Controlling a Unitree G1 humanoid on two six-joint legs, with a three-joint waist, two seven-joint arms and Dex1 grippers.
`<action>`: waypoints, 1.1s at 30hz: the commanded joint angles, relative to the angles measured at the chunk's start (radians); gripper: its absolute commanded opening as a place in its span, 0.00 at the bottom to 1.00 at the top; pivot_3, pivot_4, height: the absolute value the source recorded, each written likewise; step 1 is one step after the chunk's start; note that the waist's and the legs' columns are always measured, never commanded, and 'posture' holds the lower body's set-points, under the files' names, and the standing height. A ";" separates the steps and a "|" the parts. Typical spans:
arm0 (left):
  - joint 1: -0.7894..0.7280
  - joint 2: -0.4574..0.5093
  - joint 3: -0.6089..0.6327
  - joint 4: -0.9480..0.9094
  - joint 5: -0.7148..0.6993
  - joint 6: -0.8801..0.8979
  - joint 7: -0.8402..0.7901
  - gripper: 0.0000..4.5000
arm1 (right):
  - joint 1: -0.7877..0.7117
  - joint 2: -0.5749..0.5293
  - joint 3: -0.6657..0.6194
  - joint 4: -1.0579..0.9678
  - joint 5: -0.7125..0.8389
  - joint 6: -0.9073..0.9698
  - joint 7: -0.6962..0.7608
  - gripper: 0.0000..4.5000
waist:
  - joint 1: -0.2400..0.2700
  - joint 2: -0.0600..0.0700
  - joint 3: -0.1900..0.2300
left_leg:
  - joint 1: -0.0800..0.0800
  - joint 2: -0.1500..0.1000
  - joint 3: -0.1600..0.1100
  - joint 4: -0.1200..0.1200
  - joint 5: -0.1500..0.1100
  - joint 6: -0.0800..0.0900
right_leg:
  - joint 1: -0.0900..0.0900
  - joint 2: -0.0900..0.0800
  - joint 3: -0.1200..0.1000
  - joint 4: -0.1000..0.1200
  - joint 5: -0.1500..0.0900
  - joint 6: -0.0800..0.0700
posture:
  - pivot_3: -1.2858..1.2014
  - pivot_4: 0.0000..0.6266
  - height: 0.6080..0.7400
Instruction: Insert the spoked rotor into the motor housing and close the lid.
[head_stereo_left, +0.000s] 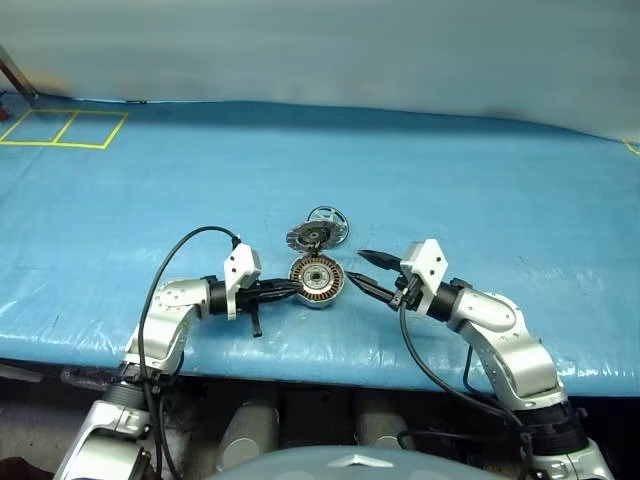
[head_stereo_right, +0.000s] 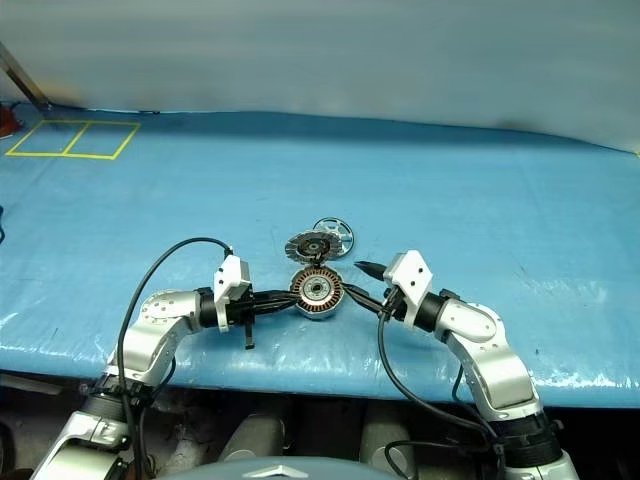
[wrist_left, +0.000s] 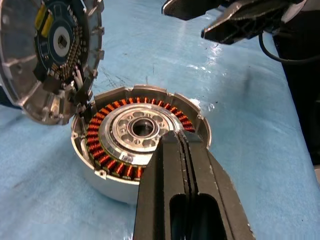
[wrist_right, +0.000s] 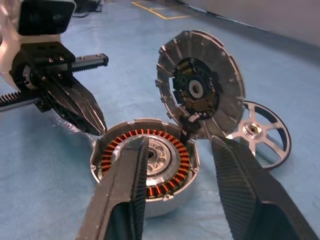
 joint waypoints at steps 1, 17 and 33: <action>0.018 0.017 0.031 -0.055 -0.021 -0.007 0.015 0.00 | -0.055 0.007 0.066 -0.011 -0.041 0.028 0.001 0.19 | 0.000 0.000 0.000 | 0.000 0.000 0.000 0.000 0.000 0.000 | 0.000 0.000 0.000 0.000 0.000 0.000 | 0.52 0.24 1.00; 0.052 0.040 0.038 -0.010 0.012 -0.059 0.072 0.00 | -0.193 0.047 0.179 0.144 -0.192 0.070 -0.032 0.13 | 0.000 0.000 0.000 | 0.000 0.000 0.000 -0.001 0.000 0.000 | -0.001 0.000 0.000 0.000 0.000 0.000 | 0.52 0.24 1.00; 0.061 0.036 0.028 -0.004 0.018 -0.069 0.096 0.00 | -0.182 0.063 0.178 0.132 -0.188 0.084 -0.023 0.00 | -0.002 0.000 0.000 | 0.000 0.000 0.000 -0.001 0.000 0.000 | -0.001 0.000 0.000 0.000 0.000 0.000 | 0.52 0.24 1.00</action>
